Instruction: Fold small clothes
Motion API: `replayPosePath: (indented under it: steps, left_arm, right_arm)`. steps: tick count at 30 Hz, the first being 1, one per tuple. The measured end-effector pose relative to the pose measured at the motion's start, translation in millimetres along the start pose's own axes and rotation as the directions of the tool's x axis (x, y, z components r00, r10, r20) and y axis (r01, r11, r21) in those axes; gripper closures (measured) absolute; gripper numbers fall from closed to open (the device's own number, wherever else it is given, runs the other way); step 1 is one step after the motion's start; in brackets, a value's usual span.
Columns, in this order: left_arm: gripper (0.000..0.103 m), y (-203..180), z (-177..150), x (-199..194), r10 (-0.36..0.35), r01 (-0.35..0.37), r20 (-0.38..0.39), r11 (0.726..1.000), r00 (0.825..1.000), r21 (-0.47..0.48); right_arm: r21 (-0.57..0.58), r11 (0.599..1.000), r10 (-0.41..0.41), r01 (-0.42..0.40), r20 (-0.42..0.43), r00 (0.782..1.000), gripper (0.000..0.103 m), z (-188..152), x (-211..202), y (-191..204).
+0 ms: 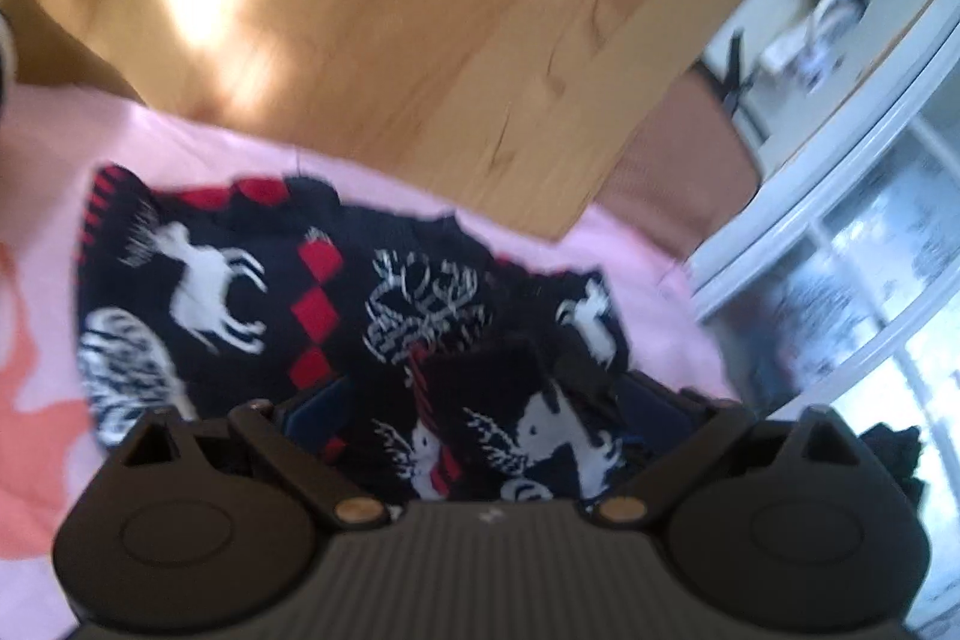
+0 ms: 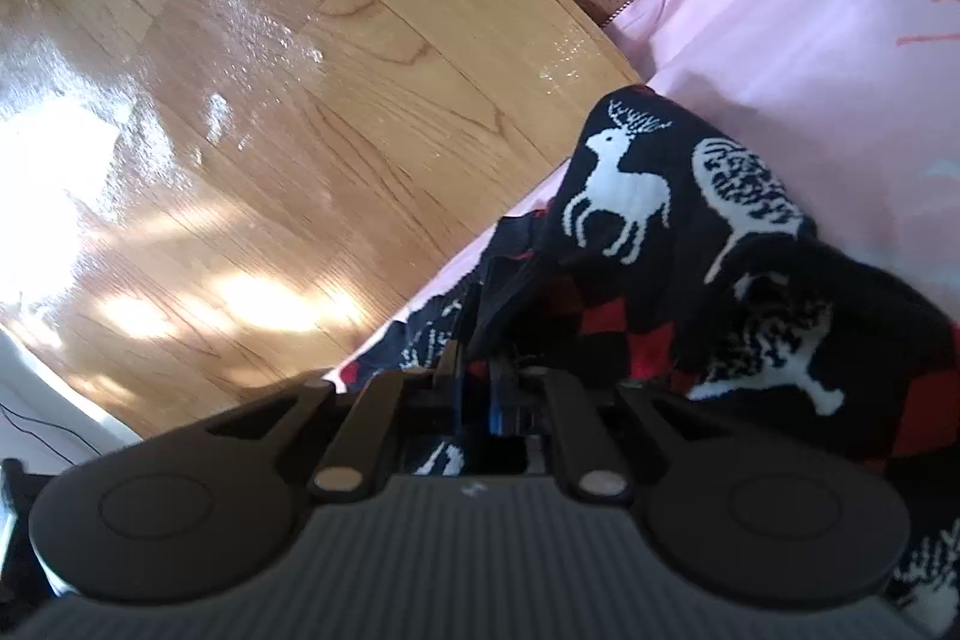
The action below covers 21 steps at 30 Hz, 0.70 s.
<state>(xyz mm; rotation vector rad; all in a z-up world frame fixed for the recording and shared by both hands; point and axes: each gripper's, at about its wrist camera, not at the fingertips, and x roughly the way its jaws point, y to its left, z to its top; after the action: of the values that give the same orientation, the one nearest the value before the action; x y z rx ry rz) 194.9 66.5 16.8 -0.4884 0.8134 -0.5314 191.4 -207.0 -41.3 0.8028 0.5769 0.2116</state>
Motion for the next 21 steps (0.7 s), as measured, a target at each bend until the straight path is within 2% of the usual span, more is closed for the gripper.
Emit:
replayPosePath:
  steps: [2,3,8,10,12,14,15,17,19,20,21]
  left_arm:
    - [0.075,2,5,19,-0.010,0.010,-0.065,1.000,0.998,0.007]
    - [0.081,5,9,21,-0.003,0.002,-0.076,1.000,0.997,-0.009]
    - [0.084,34,45,-15,-0.046,0.049,0.050,0.997,0.998,-0.065]
    - [0.084,43,54,-19,-0.020,0.022,0.043,0.999,0.999,-0.043]
    - [0.085,53,57,-17,0.041,-0.041,0.014,0.999,0.999,-0.029]
    - [0.085,67,56,-12,0.073,-0.074,-0.016,0.996,0.997,-0.041]
    - [0.085,74,54,-10,0.076,-0.078,-0.027,0.995,0.997,-0.058]
    - [0.084,85,51,-3,0.072,-0.075,-0.034,0.994,0.997,-0.086]
    - [0.079,91,48,0,0.067,-0.070,-0.032,0.992,0.997,-0.103]
    - [0.073,92,48,1,0.064,-0.066,-0.030,0.992,0.998,-0.108]
    - [0.073,90,48,3,0.061,-0.064,-0.028,0.992,0.998,-0.108]
  right_arm:
    - [0.020,1.000,0.019,-0.019,-0.002,1.000,0.091,1,1,-4]
    - [0.031,0.999,0.026,-0.026,-0.002,1.000,0.091,2,0,-4]
    - [0.048,0.993,0.108,-0.108,0.003,0.994,0.091,8,0,12]
    - [0.027,0.989,0.144,-0.143,-0.029,0.989,0.090,3,10,24]
    - [0.000,0.988,0.156,-0.156,-0.069,0.985,0.090,-5,19,33]
    - [-0.030,0.981,0.187,-0.194,-0.166,0.968,0.076,-19,34,38]
    - [-0.030,0.975,0.208,-0.219,-0.218,0.954,0.063,-24,40,39]
    - [-0.049,0.963,0.241,-0.263,-0.267,0.933,0.062,-28,42,45]
    - [-0.109,0.946,0.263,-0.305,-0.292,0.919,0.058,-32,42,57]
    - [-0.137,0.936,0.270,-0.324,-0.311,0.911,0.057,-35,43,63]
    - [-0.159,0.924,0.281,-0.349,-0.336,0.899,0.057,-40,44,69]
